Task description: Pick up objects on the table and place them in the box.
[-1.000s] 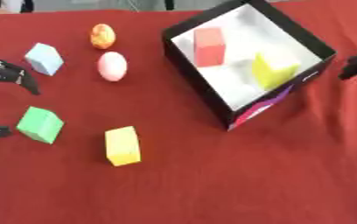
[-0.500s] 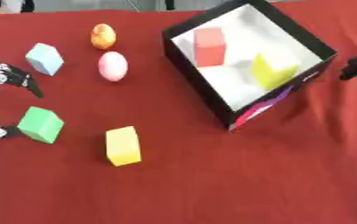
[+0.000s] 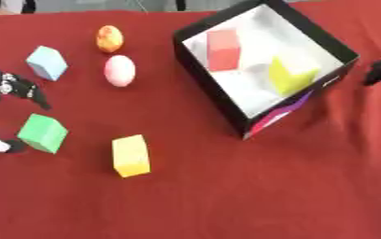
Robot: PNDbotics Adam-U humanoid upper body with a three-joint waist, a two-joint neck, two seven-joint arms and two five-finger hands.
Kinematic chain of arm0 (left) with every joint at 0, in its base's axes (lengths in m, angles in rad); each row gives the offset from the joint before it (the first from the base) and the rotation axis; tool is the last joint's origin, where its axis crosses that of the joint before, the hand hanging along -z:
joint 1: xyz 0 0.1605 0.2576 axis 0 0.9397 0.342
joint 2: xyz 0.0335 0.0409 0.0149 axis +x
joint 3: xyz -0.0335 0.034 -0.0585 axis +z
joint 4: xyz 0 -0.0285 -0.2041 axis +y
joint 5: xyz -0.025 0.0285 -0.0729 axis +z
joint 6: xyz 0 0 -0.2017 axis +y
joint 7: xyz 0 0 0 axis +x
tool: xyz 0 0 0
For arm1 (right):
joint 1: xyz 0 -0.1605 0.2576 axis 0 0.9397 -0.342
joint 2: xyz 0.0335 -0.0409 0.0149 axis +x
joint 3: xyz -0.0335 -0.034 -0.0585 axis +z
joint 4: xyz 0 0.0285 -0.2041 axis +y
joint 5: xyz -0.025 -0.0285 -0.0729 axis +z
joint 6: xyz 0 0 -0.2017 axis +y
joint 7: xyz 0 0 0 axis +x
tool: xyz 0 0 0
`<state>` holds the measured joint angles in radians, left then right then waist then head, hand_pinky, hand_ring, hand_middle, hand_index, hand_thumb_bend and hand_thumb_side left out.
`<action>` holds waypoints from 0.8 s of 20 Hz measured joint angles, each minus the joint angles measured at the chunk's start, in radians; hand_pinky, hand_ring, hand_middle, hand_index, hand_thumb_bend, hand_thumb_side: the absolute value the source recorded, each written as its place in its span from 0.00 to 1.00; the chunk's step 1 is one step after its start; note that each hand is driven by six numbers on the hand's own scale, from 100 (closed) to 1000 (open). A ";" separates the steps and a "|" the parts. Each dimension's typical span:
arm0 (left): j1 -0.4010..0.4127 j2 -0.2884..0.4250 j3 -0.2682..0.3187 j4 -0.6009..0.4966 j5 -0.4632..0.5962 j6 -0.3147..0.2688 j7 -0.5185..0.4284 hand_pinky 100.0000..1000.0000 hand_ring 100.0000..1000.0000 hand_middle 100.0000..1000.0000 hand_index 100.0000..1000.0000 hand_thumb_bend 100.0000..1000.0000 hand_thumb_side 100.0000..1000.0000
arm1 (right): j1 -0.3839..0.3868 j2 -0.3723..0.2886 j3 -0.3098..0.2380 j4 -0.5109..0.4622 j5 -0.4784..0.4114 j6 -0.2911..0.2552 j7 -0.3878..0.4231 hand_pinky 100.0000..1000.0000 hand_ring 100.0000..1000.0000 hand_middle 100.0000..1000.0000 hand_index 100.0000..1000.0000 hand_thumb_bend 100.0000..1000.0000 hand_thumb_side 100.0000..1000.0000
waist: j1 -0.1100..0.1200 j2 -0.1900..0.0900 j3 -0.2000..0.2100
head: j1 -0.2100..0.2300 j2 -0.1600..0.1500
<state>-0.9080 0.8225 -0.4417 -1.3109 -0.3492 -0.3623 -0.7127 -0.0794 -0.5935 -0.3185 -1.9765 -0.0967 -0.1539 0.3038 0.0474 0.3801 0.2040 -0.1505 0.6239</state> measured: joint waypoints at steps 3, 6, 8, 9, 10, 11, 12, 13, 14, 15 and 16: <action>0.000 -0.004 0.000 0.000 -0.012 -0.004 -0.001 0.83 0.82 0.76 0.81 0.46 0.00 | 0.000 0.000 0.001 0.000 0.000 0.000 0.000 0.98 0.64 0.59 0.72 0.00 0.47 | 0.000 0.000 0.000 | 0.000 0.000; -0.001 -0.009 0.000 0.004 -0.038 -0.010 0.008 0.84 0.83 0.76 0.81 0.47 0.00 | 0.000 0.000 0.003 0.000 0.001 -0.002 0.002 0.98 0.64 0.59 0.72 0.00 0.47 | 0.000 0.000 0.000 | 0.000 0.000; -0.003 -0.017 0.000 0.013 -0.060 -0.011 0.015 0.83 0.83 0.77 0.81 0.47 0.00 | 0.000 0.000 0.004 0.000 0.004 -0.002 0.002 0.98 0.64 0.59 0.72 0.00 0.47 | 0.000 0.000 -0.001 | 0.001 0.000; -0.006 -0.021 0.000 0.019 -0.071 -0.010 0.019 0.83 0.83 0.76 0.81 0.47 0.00 | 0.000 0.000 0.005 0.000 0.004 -0.003 0.003 0.98 0.64 0.59 0.72 0.00 0.47 | 0.000 0.000 -0.001 | 0.001 0.000; -0.008 -0.024 0.000 0.026 -0.080 -0.009 0.023 0.83 0.83 0.76 0.81 0.46 0.00 | 0.000 0.000 0.006 0.000 0.004 -0.003 0.003 0.98 0.64 0.59 0.72 0.00 0.47 | 0.000 0.000 -0.002 | 0.001 0.000; -0.009 -0.029 0.000 0.033 -0.088 -0.008 0.027 0.83 0.82 0.76 0.81 0.45 0.00 | 0.000 0.000 0.006 0.000 0.005 -0.004 0.004 0.98 0.64 0.59 0.72 0.00 0.47 | 0.000 0.000 -0.002 | 0.002 0.000; -0.010 -0.034 0.000 0.042 -0.095 -0.007 0.031 0.83 0.82 0.76 0.81 0.45 0.00 | 0.000 0.000 0.006 0.000 0.006 -0.004 0.004 0.98 0.64 0.59 0.72 0.00 0.47 | 0.000 0.000 -0.002 | 0.002 0.000; -0.012 -0.040 0.000 0.049 -0.102 -0.006 0.036 0.83 0.82 0.76 0.81 0.45 0.00 | 0.000 0.000 0.006 0.000 0.006 -0.004 0.005 0.98 0.64 0.59 0.72 0.00 0.47 | -0.001 0.000 -0.002 | 0.003 0.000; -0.016 -0.047 0.000 0.057 -0.108 -0.006 0.040 0.83 0.83 0.76 0.81 0.46 0.00 | 0.000 0.000 0.006 0.000 0.008 -0.005 0.005 0.98 0.64 0.59 0.72 0.00 0.47 | -0.001 0.000 -0.002 | 0.003 0.000; -0.018 -0.052 0.001 0.064 -0.114 -0.005 0.044 0.83 0.83 0.78 0.82 0.46 0.00 | 0.000 0.000 0.006 0.000 0.009 -0.005 0.005 0.98 0.64 0.59 0.72 0.00 0.47 | -0.001 0.000 -0.003 | 0.003 0.000; -0.019 -0.057 0.001 0.071 -0.121 -0.005 0.048 0.83 0.83 0.78 0.82 0.47 0.00 | 0.000 0.000 0.006 0.000 0.009 -0.005 0.005 0.98 0.64 0.59 0.72 0.00 0.47 | -0.001 0.000 -0.003 | 0.004 0.000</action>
<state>-0.9271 0.7653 -0.4410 -1.2402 -0.4700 -0.3672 -0.6648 -0.0797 -0.5935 -0.3122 -1.9765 -0.0875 -0.1587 0.3087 0.0466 0.3801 0.2009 -0.1466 0.6239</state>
